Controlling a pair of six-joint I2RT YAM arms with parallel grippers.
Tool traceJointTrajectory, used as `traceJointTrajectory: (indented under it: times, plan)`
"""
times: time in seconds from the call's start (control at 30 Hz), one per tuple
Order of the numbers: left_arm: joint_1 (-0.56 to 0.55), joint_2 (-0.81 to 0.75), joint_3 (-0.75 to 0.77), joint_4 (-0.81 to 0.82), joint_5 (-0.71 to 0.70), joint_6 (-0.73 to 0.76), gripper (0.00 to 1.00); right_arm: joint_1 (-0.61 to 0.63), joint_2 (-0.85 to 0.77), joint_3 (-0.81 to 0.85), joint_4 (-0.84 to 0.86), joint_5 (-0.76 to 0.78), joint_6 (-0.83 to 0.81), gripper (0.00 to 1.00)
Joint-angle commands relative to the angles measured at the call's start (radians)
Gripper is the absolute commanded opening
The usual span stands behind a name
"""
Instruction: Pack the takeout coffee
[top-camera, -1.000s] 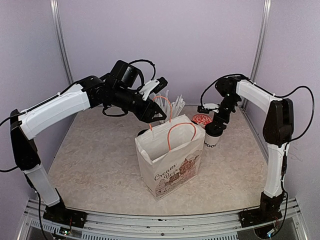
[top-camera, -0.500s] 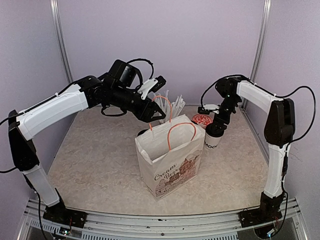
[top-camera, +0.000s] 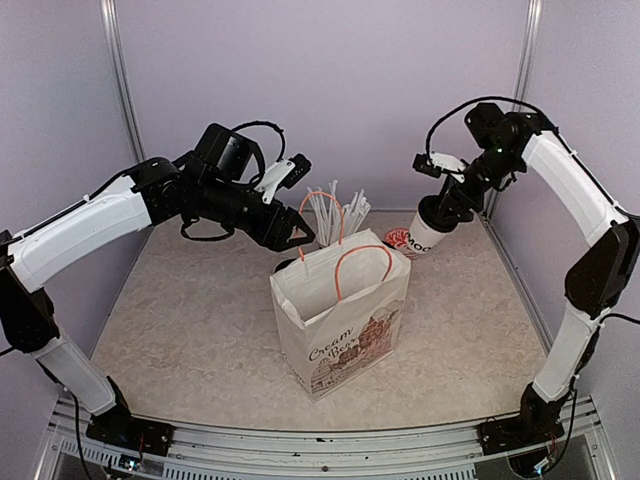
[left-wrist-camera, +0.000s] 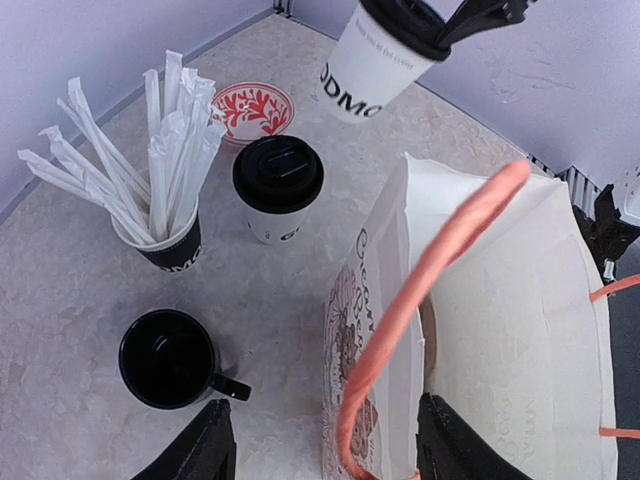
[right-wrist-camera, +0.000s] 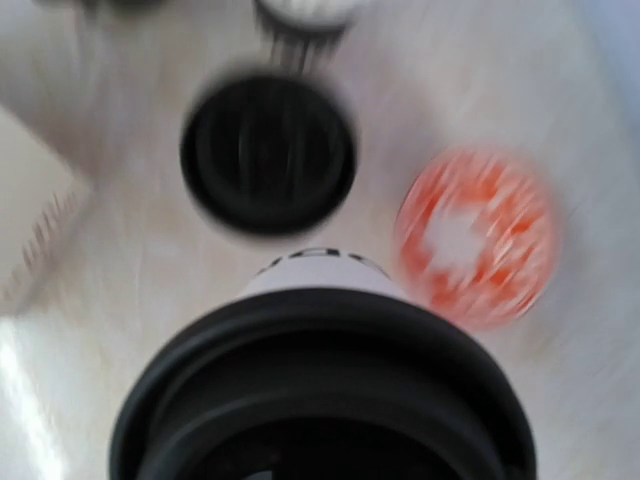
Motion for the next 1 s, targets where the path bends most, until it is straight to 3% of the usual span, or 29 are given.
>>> traceJointTrajectory:
  times: [0.0, 0.2, 0.37, 0.63, 0.73, 0.97]
  plan:
    - [-0.022, -0.030, -0.032, -0.035, 0.010, -0.051, 0.61, 0.034, -0.093, 0.123, -0.010, -0.157, -0.007, 0.56]
    - [-0.056, -0.014, -0.013, -0.085, 0.002, -0.087, 0.60, 0.157, -0.214, 0.147, 0.019, -0.244, -0.051, 0.56]
    - [-0.073, 0.010, -0.003, -0.104, -0.008, -0.114, 0.51, 0.313, -0.273, 0.134, -0.013, -0.282, -0.090, 0.56]
    - [-0.079, 0.053, 0.032, -0.123, -0.006, -0.120, 0.06, 0.450, -0.287, 0.074, -0.036, -0.213, -0.133, 0.55]
    - [-0.080, 0.064, 0.050, -0.125, -0.004, -0.108, 0.00, 0.469, -0.280, 0.044, -0.034, -0.191, -0.139, 0.55]
    - [-0.081, 0.079, 0.098, -0.153, 0.008, -0.033, 0.00, 0.487, -0.229, 0.030, 0.021, -0.090, -0.120, 0.54]
